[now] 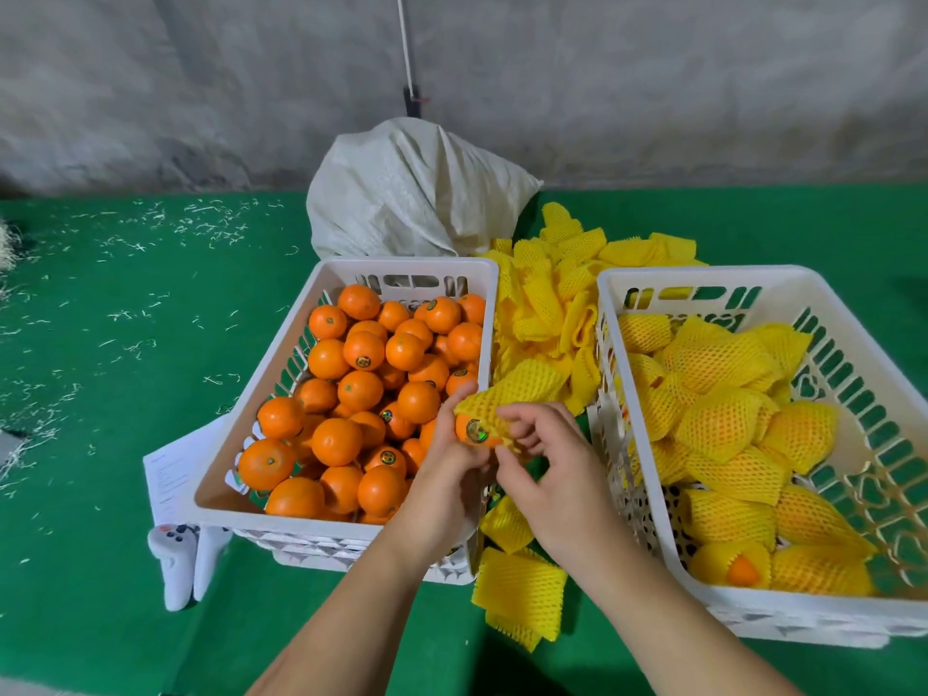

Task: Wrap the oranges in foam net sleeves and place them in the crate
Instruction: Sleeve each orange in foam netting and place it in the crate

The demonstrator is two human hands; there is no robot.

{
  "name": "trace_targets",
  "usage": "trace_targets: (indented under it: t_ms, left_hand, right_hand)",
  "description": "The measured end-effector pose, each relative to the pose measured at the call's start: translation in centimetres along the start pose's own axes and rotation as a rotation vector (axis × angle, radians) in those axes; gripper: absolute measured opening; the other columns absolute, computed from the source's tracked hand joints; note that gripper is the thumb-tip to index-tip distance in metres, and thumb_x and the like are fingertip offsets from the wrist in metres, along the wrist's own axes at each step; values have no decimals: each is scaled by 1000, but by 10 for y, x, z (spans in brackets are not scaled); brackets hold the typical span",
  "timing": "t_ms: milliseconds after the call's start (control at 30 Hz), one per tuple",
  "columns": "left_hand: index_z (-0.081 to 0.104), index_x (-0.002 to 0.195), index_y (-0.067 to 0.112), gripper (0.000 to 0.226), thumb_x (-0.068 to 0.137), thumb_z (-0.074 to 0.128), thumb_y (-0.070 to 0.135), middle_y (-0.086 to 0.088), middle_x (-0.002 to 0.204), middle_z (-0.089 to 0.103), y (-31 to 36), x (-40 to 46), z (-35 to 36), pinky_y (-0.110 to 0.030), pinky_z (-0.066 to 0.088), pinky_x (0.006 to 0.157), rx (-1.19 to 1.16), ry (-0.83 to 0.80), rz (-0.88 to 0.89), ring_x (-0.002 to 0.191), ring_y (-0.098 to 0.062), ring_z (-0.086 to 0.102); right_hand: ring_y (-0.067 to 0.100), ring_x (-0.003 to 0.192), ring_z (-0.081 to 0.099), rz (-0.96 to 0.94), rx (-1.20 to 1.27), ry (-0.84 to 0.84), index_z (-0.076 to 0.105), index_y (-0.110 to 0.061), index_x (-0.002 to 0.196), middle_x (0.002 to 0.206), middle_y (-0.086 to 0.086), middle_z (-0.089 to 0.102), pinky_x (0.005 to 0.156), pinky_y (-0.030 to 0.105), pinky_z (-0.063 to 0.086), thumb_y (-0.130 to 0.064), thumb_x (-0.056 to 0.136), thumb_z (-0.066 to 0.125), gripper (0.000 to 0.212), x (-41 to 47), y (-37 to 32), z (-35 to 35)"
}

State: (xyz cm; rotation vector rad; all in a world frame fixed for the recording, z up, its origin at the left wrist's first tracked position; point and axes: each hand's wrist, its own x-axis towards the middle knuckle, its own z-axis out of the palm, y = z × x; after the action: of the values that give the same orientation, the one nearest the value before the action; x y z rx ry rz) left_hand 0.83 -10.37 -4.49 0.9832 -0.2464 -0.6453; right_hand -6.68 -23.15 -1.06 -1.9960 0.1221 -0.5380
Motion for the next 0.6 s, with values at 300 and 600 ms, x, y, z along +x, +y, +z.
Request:
trace_targets:
  t_ms: [300,600]
  left_hand:
    - [55,138,19,54,93,82,30,-7,121,73,-3,-2,17,-33,60,90,334,141,235,113,-25,71]
    - [47,146,32,64,93,80,17,-14,134,64,2,-4,5,-42,57,98,181,-7,153,123,-32,65]
  right_hand:
    - [-1,90,56,-149,-118,6,69,-28,110,102,-23,52,72,6,42,-13,91,67,25,11,-14,-22]
    - [-10,111,52,-37,-96,145,62,-21,136,123,-11,52,82,9,48,-12,98,66,40,-7,11,-2]
